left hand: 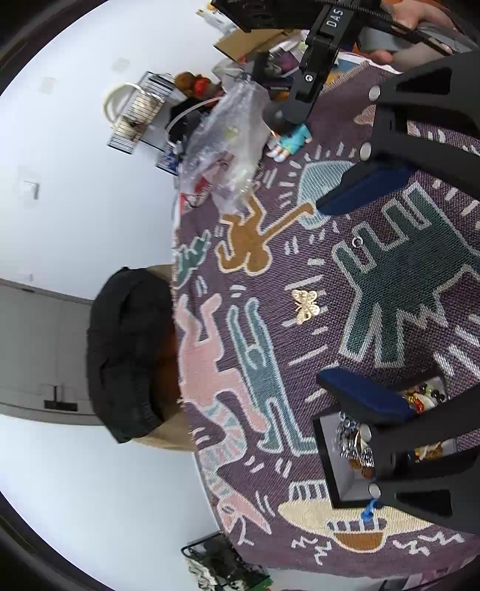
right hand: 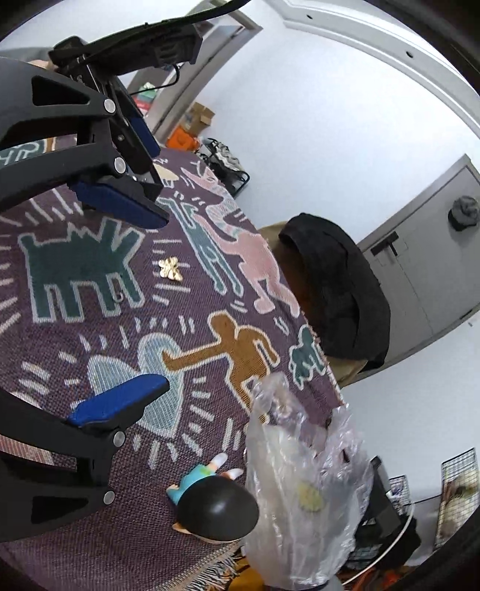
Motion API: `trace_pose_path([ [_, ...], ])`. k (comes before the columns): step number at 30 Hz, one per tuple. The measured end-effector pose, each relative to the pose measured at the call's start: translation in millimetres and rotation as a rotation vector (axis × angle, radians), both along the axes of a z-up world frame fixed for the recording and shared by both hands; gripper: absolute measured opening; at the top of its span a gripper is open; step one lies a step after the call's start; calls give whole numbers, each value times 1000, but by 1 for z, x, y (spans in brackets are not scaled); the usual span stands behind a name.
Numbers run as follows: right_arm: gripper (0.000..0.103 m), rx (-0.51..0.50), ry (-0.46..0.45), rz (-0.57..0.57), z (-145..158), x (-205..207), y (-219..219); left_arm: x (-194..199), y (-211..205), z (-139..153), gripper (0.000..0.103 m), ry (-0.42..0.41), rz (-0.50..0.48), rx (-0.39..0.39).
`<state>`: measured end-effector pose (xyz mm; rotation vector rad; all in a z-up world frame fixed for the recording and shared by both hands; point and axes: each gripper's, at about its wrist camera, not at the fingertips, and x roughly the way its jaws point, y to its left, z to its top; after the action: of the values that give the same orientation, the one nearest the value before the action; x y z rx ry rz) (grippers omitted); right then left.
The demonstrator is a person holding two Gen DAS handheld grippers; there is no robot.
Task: Organize jewelry
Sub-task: 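Grasp the gold butterfly brooch with the left tool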
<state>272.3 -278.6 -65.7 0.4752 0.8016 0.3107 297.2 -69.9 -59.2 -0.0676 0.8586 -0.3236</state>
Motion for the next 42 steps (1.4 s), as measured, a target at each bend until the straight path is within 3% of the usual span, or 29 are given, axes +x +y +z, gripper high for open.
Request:
trace_pose_path([
  [4, 70, 15, 40, -9, -15, 8, -10, 16, -9, -15, 67, 50, -7, 12],
  [10, 61, 24, 73, -12, -33, 16, -19, 37, -20, -37, 67, 108, -6, 30],
  [17, 59, 15, 94, -24, -45, 22, -31, 60, -31, -59, 67, 163, 19, 44],
  [20, 53, 5, 101, -29, -48, 25, -34, 69, -34, -66, 67, 178, 32, 54],
  [31, 53, -30, 127, -30, -61, 33, -34, 98, -43, -98, 66, 206, 87, 142],
  [35, 53, -32, 135, -24, -64, 36, -30, 97, -44, -100, 41, 174, 90, 196],
  [42, 53, -52, 138, 29, -65, 39, -5, 90, -29, -92, 41, 184, 71, 119],
])
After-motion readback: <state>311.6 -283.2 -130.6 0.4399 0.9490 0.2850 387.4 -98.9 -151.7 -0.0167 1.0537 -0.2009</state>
